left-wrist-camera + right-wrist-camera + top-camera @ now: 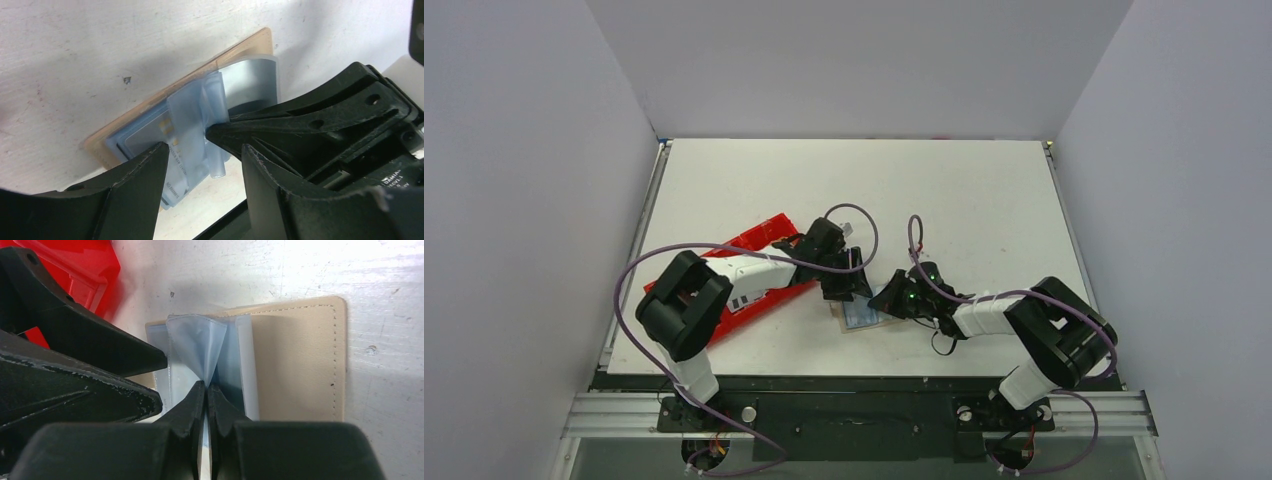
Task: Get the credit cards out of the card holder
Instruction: Remove the credit card from the card holder.
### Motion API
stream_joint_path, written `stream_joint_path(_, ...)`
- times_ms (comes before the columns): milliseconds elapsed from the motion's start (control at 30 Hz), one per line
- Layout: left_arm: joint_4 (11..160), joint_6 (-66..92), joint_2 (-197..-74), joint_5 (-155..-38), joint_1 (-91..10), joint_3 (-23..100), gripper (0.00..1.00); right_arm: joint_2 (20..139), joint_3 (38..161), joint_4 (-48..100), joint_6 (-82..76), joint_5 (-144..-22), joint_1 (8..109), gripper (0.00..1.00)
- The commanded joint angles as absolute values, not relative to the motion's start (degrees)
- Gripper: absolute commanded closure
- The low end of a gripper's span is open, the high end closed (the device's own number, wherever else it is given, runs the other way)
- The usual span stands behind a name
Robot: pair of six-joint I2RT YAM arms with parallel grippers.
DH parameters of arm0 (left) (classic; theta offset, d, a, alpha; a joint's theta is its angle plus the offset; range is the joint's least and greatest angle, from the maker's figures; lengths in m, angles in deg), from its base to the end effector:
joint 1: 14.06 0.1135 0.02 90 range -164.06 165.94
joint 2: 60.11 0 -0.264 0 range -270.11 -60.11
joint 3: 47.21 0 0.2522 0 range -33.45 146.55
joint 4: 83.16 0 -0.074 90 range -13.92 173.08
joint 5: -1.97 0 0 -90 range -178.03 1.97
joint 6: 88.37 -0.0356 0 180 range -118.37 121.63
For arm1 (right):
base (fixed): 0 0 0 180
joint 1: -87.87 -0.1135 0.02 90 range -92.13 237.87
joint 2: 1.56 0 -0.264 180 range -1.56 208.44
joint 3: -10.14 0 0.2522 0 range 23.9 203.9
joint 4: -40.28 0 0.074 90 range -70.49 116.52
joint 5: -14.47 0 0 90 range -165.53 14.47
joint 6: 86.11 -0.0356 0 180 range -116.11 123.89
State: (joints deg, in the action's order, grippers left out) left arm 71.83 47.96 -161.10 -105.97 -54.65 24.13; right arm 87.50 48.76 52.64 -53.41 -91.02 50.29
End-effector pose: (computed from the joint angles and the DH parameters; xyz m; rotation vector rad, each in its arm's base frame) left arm 0.2601 -0.2373 0.1599 0.0004 2.7609 -0.9201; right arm 0.2015 0.1670 0.1162 0.2634 2.4763 1.1197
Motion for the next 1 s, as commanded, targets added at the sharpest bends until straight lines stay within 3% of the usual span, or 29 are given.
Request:
stream_joint_path(0,75.45,47.77,-162.74,-106.81,-55.3,25.26,0.47,89.25,46.92,52.46,-53.25,-91.46,50.53,1.0)
stream_joint_path(367,76.06,48.3,-164.97,-106.74,-55.64,26.13,0.49,88.05,46.71,53.64,-53.49,-92.44,51.11,1.0)
stream_joint_path(533,76.16,49.14,-165.28,-106.05,-55.71,26.22,0.51,83.76,47.32,50.24,-52.1,-91.2,51.08,0.74)
stream_joint_path(633,76.0,49.37,-165.34,-105.8,-55.63,26.35,0.52,80.43,48.28,46.14,-50.61,-89.77,51.06,0.65)
stream_joint_path(967,76.4,49.56,-165.77,-106.89,-55.78,27.43,0.53,74.4,50.53,37.01,-47.2,-85.13,48.45,0.54)
